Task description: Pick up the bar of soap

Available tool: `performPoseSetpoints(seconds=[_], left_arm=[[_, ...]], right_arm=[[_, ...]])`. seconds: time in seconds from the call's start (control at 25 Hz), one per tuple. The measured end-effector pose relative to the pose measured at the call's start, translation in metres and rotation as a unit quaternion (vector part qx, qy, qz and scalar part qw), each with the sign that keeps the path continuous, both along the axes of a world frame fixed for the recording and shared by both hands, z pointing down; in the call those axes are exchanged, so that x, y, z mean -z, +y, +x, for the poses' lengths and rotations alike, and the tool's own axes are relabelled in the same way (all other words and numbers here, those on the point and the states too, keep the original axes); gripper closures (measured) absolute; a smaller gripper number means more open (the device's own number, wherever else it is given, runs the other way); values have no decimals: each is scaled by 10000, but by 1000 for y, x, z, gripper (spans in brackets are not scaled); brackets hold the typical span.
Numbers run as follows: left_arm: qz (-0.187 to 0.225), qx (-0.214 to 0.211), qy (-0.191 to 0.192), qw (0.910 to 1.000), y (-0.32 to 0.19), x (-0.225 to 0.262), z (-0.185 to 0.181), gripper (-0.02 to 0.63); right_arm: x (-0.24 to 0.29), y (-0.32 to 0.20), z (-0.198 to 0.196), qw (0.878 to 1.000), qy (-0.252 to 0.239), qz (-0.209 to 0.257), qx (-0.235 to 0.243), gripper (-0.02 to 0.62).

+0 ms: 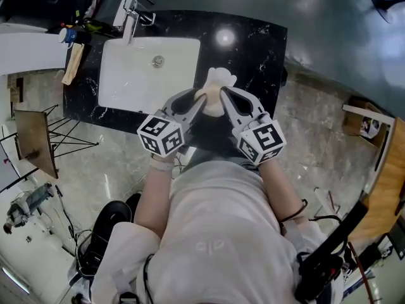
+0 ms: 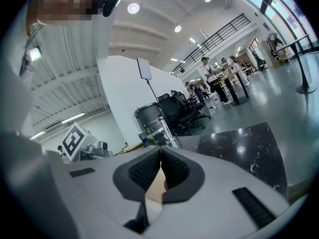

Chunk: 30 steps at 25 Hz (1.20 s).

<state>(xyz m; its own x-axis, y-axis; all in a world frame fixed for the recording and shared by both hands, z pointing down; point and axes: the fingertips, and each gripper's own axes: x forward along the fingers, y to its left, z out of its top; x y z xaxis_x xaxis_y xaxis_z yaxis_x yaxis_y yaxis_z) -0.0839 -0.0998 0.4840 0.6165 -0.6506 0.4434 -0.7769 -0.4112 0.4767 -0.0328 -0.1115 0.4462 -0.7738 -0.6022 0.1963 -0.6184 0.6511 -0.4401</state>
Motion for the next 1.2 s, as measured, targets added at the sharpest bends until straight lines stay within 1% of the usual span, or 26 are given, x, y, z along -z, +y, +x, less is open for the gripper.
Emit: performPoseSetpoints(seconds=[0.4, 0.8, 0.92, 1.08, 1.12, 1.16, 1.2], left_arm=[[49, 143, 134, 9998, 3, 7, -6, 490], [95, 81, 155, 9998, 6, 14, -6, 491], [112, 47, 170, 9998, 7, 16, -7, 491], [152, 30, 191, 9997, 10, 19, -8, 491], [165, 33, 193, 9997, 11, 20, -9, 490], [182, 32, 193, 9996, 12, 21, -10, 491], [203, 26, 190, 9996, 13, 22, -11, 491]], right_arm=[[1, 5, -4, 10000, -11, -10, 89, 578], [-11, 5, -2, 9998, 28, -141, 115, 578], [-13, 8, -5, 9993, 0, -158, 324, 577], [-21, 9, -10, 9976, 123, -201, 647, 572], [-23, 10, -12, 9969, 145, -220, 748, 563], [-25, 12, -15, 9954, 158, -252, 915, 509], [-27, 16, -18, 9929, 181, -288, 1136, 415]])
